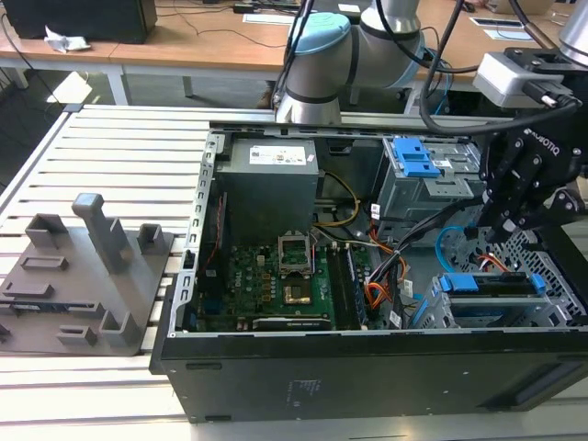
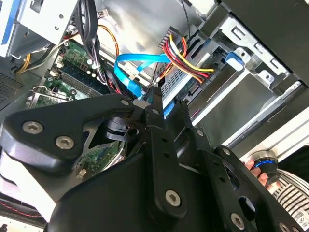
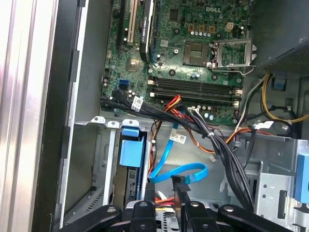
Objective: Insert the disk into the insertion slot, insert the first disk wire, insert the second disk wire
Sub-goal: 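Insert the second disk wire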
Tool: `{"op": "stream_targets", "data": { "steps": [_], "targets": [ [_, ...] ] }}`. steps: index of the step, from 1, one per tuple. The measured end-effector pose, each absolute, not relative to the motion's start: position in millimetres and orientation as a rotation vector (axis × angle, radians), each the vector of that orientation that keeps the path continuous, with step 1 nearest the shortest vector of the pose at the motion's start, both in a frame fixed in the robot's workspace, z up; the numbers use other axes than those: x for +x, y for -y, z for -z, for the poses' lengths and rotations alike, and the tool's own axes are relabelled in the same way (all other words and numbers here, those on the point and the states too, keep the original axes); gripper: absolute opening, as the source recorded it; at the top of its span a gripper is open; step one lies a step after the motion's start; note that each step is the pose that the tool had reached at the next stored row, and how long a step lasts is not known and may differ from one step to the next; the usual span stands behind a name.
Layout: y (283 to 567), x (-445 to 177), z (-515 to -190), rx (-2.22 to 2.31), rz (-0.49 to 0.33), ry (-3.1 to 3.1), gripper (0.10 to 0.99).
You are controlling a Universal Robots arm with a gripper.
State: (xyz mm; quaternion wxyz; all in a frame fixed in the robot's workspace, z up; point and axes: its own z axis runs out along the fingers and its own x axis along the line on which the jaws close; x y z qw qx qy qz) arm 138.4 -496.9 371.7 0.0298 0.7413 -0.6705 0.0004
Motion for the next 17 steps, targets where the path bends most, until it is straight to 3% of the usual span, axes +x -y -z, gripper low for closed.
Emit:
{"op": "stream_targets", "data": {
  "steps": [17],
  "targets": [
    [485, 122, -370, 2.380, -0.010, 1.959, 0.302]
  ]
}}
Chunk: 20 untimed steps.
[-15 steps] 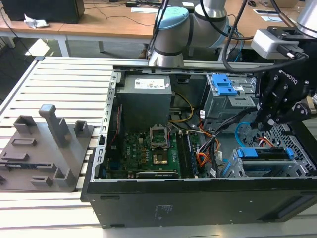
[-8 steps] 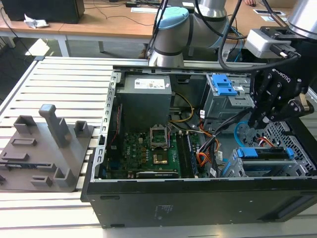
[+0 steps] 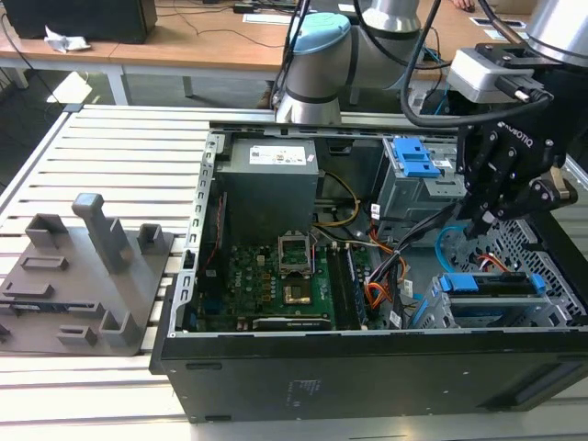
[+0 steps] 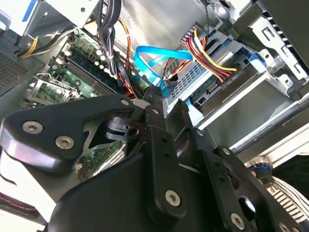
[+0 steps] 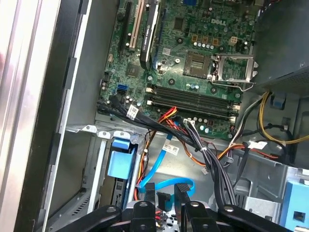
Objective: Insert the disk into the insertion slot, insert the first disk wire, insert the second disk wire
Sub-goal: 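Insert the second disk wire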
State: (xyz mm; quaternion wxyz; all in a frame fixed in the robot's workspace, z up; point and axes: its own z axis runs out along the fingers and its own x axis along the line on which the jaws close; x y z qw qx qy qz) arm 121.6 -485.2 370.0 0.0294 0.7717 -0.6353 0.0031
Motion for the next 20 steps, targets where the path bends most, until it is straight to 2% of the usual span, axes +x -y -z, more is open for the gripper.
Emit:
{"op": "stream_targets", "data": {
  "steps": [15, 16, 18, 20],
  "targets": [
    [479, 127, -357, 2.355, -0.063, 1.922, 0.302],
    [479, 127, -357, 2.354, -0.064, 1.921, 0.286],
    [479, 127, -357, 2.353, -0.066, 1.920, 0.165],
    [479, 127, -357, 2.351, -0.069, 1.919, 0.165]
  ]
}}
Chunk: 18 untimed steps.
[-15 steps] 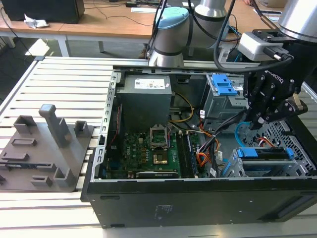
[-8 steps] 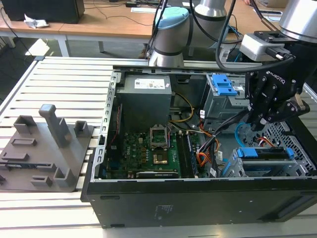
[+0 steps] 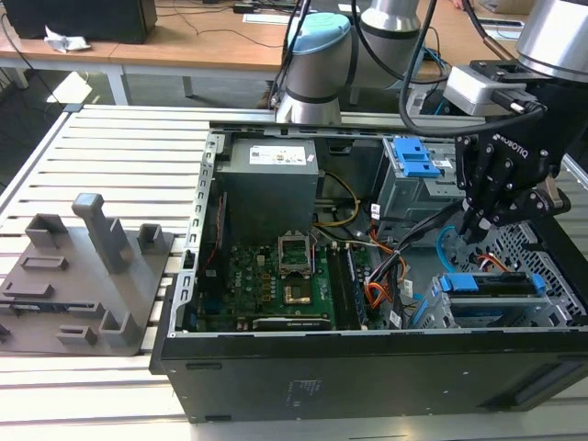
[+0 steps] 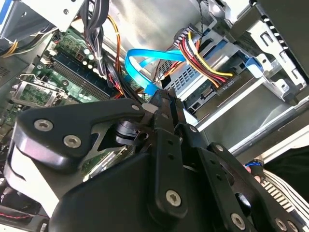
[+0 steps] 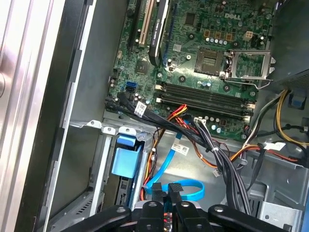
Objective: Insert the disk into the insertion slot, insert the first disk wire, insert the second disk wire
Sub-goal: 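Insert the second disk wire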
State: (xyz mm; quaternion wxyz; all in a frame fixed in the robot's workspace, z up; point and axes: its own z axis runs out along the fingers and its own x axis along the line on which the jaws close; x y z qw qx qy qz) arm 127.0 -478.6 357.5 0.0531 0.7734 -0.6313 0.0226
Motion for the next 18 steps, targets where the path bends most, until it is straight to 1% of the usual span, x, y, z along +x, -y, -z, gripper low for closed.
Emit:
{"op": "stream_targets", "data": {
  "steps": [4, 11, 12, 15, 18],
  "targets": [
    [480, 127, -358, 2.348, -0.072, 1.917, 0.165],
    [518, 127, -357, 2.351, -0.069, 1.919, 0.165],
    [520, 127, -357, 2.356, -0.062, 1.923, 0.165],
    [522, 127, -357, 2.400, 0.007, 1.957, 0.165],
    [522, 127, -357, 2.401, 0.009, 1.958, 0.165]
  ]
}}
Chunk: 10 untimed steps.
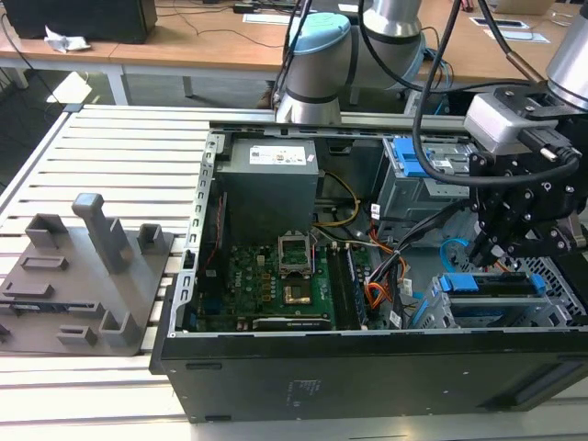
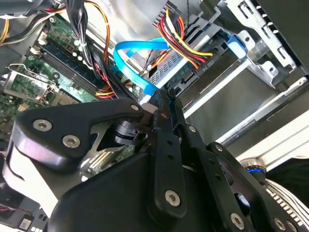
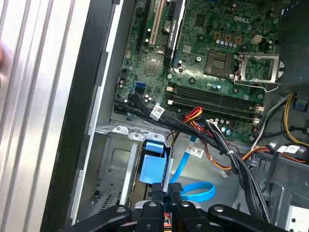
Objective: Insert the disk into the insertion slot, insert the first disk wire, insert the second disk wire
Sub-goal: 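Insert the second disk wire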
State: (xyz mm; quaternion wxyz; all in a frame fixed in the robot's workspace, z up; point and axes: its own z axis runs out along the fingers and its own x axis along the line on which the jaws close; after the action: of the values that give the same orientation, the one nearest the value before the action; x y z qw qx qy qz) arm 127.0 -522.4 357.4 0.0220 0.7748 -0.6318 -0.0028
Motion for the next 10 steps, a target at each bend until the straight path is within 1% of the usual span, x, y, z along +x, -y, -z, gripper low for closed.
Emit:
{"op": "stream_targets", "data": {
  "steps": [8, 10],
  "targets": [
    [522.5, 127.0, -357.1, 2.305, 0.014, 2.072, 0.165],
    [522.4, 127.0, -356.9, 2.296, 0.035, 2.104, 0.165]
  ]
}}
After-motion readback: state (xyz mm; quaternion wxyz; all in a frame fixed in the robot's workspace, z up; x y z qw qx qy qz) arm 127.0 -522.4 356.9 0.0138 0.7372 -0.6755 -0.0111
